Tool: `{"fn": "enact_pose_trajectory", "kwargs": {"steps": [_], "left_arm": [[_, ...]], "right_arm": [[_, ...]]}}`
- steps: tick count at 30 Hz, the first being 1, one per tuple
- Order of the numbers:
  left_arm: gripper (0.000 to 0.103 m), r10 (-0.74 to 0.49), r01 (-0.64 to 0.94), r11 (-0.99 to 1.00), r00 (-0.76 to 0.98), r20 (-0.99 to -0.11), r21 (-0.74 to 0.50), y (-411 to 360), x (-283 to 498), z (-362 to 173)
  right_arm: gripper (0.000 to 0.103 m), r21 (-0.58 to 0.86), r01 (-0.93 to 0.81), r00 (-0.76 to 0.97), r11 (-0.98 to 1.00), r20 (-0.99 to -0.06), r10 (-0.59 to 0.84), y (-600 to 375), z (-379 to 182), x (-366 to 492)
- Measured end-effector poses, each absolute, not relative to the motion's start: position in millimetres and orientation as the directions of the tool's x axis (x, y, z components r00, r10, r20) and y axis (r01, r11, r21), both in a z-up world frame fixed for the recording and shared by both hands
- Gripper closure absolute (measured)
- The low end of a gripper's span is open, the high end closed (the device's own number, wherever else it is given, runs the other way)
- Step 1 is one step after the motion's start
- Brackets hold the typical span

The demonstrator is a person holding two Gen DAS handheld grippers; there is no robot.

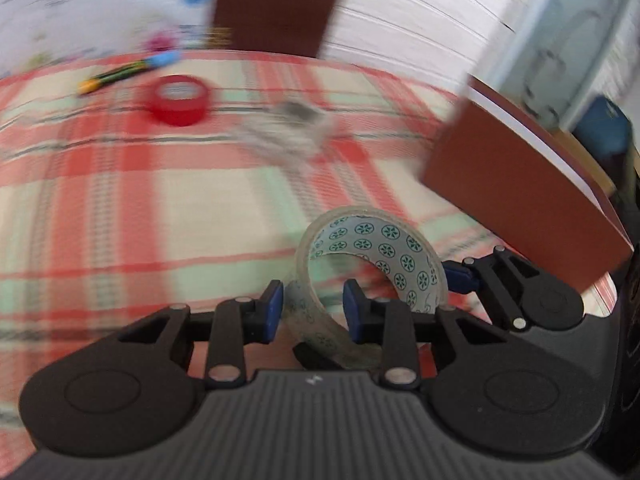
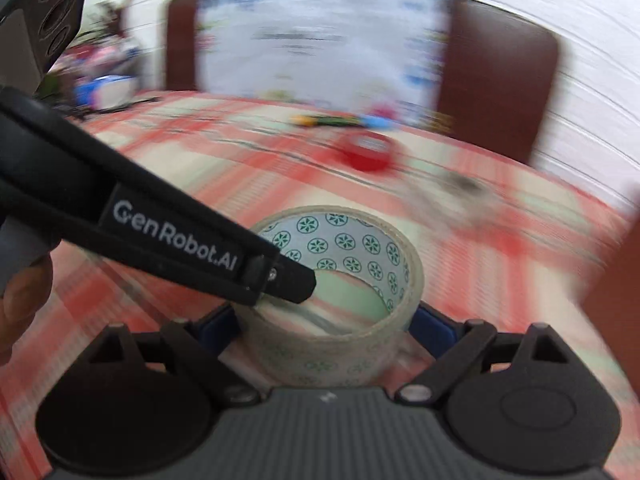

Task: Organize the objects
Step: 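Carry the clear tape into the brown box and open the left gripper, then move the left gripper back out of the box toward the table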

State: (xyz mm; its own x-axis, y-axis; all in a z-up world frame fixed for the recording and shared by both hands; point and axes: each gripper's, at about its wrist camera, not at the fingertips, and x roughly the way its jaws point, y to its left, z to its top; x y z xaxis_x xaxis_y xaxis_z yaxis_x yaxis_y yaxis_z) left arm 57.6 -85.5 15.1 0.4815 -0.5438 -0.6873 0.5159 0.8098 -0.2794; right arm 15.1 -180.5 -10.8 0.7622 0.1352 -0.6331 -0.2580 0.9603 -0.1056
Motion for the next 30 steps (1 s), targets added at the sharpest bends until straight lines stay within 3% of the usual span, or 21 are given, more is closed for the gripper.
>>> {"fn": "enact_pose_trajectory", "kwargs": {"steps": [5, 12, 15, 24, 30], "left_arm": [[0.069, -0.579, 0.605, 0.76, 0.464, -0.671, -0.238, -149.0, 50.1, 40.1], [0.069, -0.657, 0.692, 0.707, 0.565, -0.499, -0.147, -203.2, 56.1, 117.0], [0.069, -0.678, 0.718, 0.684, 0.563, -0.473, -0.125, -233.2, 70.9, 122.8], [0.067, -0.646, 0.735, 0.675, 0.551, -0.528, -0.058, -294.4, 95.2, 95.8], [0.065, -0.632, 0.725, 0.686, 0.55, -0.546, -0.064, -282.7, 87.5, 95.1]], "right_arm": [[0.01, -0.08, -0.079, 0.797, 0.994, -0.603, 0.015, -245.0, -3.4, -10.7], [0.01, -0.153, 0.09, 0.944, 0.984, -0.303, -0.133, -281.4, 59.7, -23.8], [0.01, -0.16, 0.159, 0.949, 0.974, -0.246, -0.195, -301.7, 71.6, -8.7], [0.008, -0.026, 0.289, 0.887, 0.957, -0.37, -0.277, -369.6, 55.3, 43.1], [0.005, -0.034, 0.286, 0.899, 0.958, -0.338, -0.28, -358.2, 52.8, 30.5]]}}
